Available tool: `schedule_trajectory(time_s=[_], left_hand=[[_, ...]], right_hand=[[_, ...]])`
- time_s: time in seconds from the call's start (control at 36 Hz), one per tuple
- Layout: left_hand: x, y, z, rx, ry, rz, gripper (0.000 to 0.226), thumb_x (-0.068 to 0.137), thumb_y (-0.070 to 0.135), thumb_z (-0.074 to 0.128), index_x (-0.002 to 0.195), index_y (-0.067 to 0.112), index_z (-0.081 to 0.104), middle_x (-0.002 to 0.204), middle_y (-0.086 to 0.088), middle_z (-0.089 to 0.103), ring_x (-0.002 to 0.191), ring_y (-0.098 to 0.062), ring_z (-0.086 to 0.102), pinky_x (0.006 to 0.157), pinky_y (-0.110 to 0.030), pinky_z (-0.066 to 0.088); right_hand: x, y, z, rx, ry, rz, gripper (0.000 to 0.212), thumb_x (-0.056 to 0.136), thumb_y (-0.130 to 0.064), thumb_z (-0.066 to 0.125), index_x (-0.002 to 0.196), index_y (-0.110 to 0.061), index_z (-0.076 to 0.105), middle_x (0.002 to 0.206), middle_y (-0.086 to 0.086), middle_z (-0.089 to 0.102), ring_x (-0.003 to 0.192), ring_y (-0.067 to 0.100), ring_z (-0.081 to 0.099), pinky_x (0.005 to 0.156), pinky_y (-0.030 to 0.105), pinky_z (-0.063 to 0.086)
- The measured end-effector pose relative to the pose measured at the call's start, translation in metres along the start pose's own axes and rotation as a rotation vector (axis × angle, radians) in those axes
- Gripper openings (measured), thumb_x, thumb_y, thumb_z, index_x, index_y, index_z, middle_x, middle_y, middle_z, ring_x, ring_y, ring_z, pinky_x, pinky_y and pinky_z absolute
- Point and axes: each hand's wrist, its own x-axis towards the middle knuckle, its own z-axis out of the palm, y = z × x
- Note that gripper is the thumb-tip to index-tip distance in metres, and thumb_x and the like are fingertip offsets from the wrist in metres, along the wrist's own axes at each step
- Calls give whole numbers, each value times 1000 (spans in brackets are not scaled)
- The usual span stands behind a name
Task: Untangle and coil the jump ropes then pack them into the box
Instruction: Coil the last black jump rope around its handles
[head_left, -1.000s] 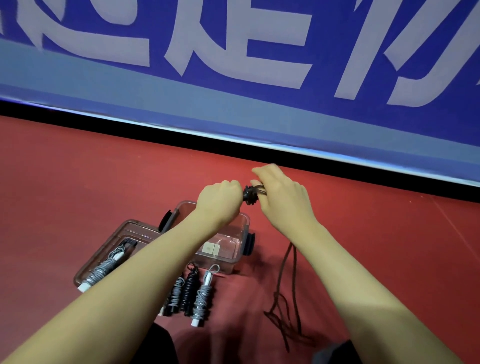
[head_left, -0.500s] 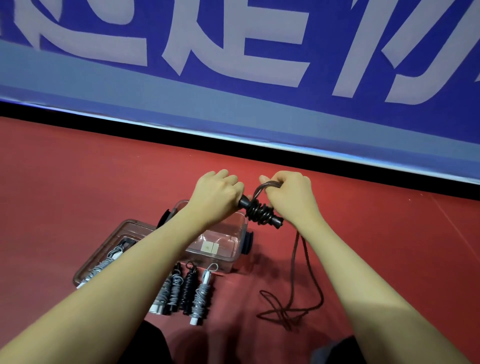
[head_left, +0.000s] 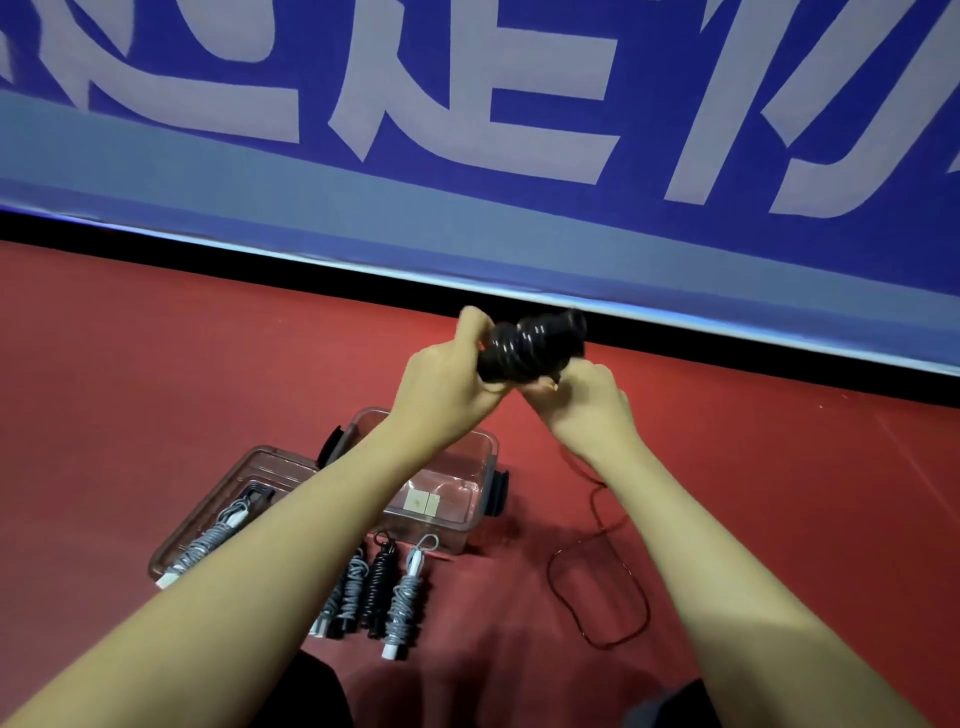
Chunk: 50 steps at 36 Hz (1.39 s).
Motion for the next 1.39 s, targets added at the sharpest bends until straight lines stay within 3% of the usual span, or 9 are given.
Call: schedule_trajectory(time_s=[0.11,0.22,0.58,0.67,0.75,0.89,1.19,1.31,1.39], left_hand=[[7,2,2,46,-99,-280,29,87,22,57,105,8,39,73,-10,61,71,-42,59,57,-33,33],[7,-2,7,200,-180,-397,27,90,23,52,109,7,41,89,-16,65,83,-40,59,62,-33,34],[-2,-20,15,470,-375,-452,20,91,16,47,107,5,52,101,-17,63,88,-38,60,63,-33,34],[-2,-22,12,521,-417,-413,19,91,15,45,107,7,52,99,-14,62,81,-35,58,62,-32,34],[-4,-23,13,599,-501,-326,21,92,15,44,110,9,52,103,-12,63,90,-35,61,64,-31,35],[-8,-21,15,682,-643,-114,21,93,18,44,112,14,53,104,-10,62,94,-33,61,65,-30,35],[-8,-17,12,676,-688,201,19,91,30,47,97,18,59,94,-5,66,86,-30,61,61,-26,29],[-10,-25,13,516,-611,360,16,77,30,61,70,16,61,61,-4,62,55,-27,60,46,-19,18],[-13,-30,13,342,-519,441,22,67,34,52,51,18,49,41,2,48,34,-22,46,42,-16,26]], right_hand=[[-3,-4,4,-116,14,-95,26,90,-43,54,83,-18,49,85,4,64,91,33,60,72,36,42],[-6,-6,10,-156,-44,-181,25,90,-37,57,81,-18,43,84,3,63,88,33,60,71,36,43],[-13,-17,2,-32,-185,-252,29,72,-16,62,53,-21,42,52,-4,45,60,22,44,57,29,34],[-14,-16,-2,14,-154,-297,25,72,-13,61,55,-23,45,51,-4,43,58,21,40,55,30,33],[-15,-17,-10,-101,-166,-350,9,76,-16,58,80,-23,62,61,-6,51,66,22,46,61,31,40],[-13,-16,-14,-253,-51,-416,8,80,-16,54,81,-23,51,74,-7,52,73,22,44,58,31,28],[-4,-8,-2,-97,-5,-36,4,73,-20,59,77,-21,60,80,-2,64,81,25,56,65,29,37],[0,-3,-1,-94,-24,19,2,74,-19,61,73,-20,59,79,-3,63,83,25,58,67,29,38],[2,2,-1,-88,-51,38,28,81,-32,68,63,-21,50,74,-5,58,81,24,56,68,29,38]])
